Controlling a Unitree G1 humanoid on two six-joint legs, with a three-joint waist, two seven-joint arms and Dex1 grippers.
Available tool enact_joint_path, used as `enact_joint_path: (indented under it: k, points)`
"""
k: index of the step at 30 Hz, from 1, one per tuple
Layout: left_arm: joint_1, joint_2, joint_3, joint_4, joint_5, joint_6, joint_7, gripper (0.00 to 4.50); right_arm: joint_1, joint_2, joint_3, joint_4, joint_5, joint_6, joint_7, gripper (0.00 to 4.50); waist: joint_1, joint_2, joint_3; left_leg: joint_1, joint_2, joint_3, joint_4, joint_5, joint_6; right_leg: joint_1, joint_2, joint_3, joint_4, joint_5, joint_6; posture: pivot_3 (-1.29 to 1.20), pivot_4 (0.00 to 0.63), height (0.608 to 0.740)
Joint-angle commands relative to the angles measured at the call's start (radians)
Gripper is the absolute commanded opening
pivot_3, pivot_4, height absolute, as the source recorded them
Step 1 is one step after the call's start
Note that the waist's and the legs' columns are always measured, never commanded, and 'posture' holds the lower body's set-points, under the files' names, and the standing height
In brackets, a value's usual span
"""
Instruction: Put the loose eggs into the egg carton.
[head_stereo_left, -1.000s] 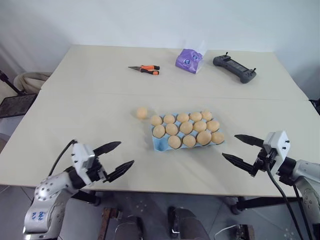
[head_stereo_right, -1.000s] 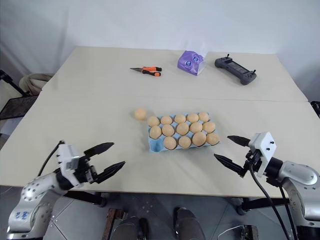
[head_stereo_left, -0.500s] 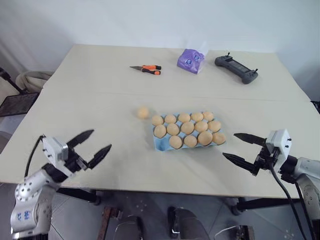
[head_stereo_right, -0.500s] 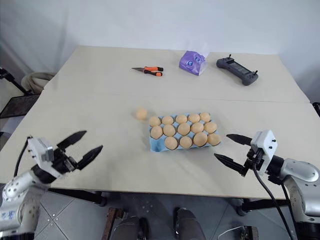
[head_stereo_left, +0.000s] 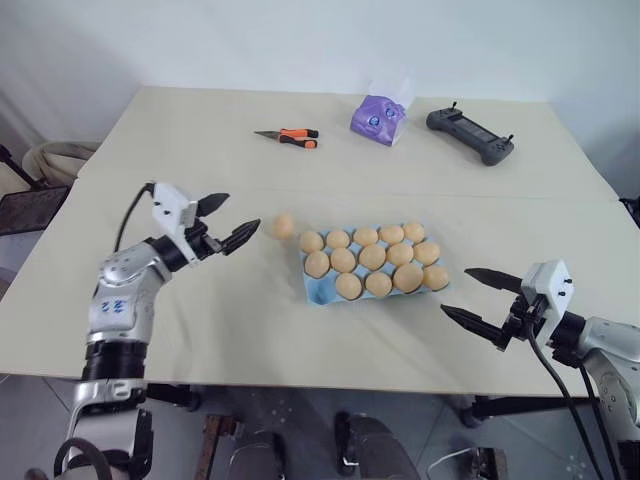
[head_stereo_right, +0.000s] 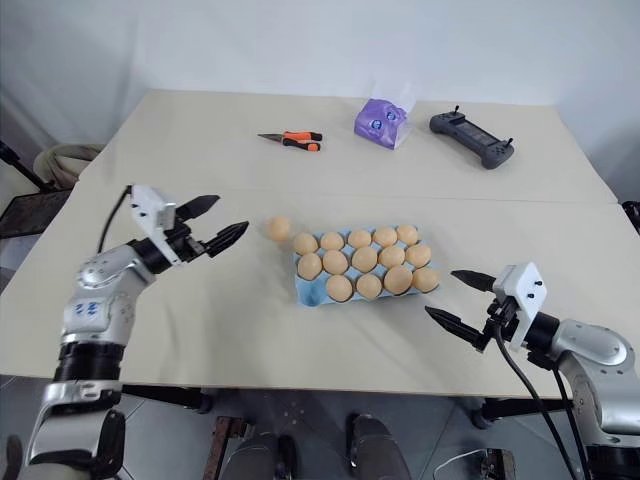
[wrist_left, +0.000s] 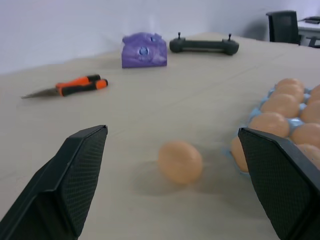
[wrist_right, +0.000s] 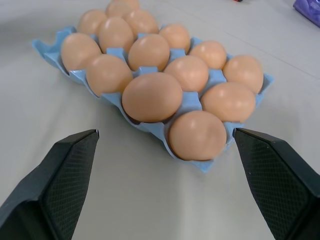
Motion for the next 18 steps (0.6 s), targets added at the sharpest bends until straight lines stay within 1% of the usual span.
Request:
enact_joint_path:
  k: [1, 6, 10, 18]
  points:
    - [-0.118, -0.025, -0.034, 0.163, 0.06, -0.002, 0.041, 4.46, 0.018, 0.01, -0.018, -0.045, 0.01, -0.014, -0.017, 4.5, 0.0, 0.0, 0.0, 0.0, 0.0, 0.0, 0.0, 0.0, 0.0, 0.0, 0.0, 0.0, 0.0, 0.0, 0.0, 0.0, 0.15, 0.74]
    - [-0.236, -0.052, -0.061, 0.367, 0.115, -0.091, 0.018, 4.46, 0.042, 0.015, -0.026, -0.066, 0.013, -0.012, -0.031, 4.5, -0.004, 0.0, 0.0, 0.0, -0.001, 0.0, 0.001, 0.0, 0.001, 0.0, 0.0, 0.001, 0.0, 0.0, 0.0, 0.0, 0.15, 0.74]
    - [-0.293, -0.071, -0.08, 0.462, 0.141, -0.132, -0.015, 4.46, 0.055, 0.017, -0.029, -0.076, 0.015, -0.01, -0.043, 4.5, -0.001, 0.0, 0.0, 0.0, 0.0, 0.0, 0.0, 0.0, 0.0, 0.0, 0.0, 0.0, 0.001, 0.0, 0.0, 0.0, 0.15, 0.74]
    - [-0.385, -0.103, -0.102, 0.636, 0.209, -0.166, 0.006, 4.46, 0.068, 0.016, -0.03, -0.088, 0.016, -0.005, -0.059, 4.5, 0.0, 0.0, 0.0, -0.001, -0.001, 0.001, 0.001, 0.0, 0.001, 0.0, 0.0, 0.0, 0.001, 0.0, 0.001, 0.0, 0.15, 0.74]
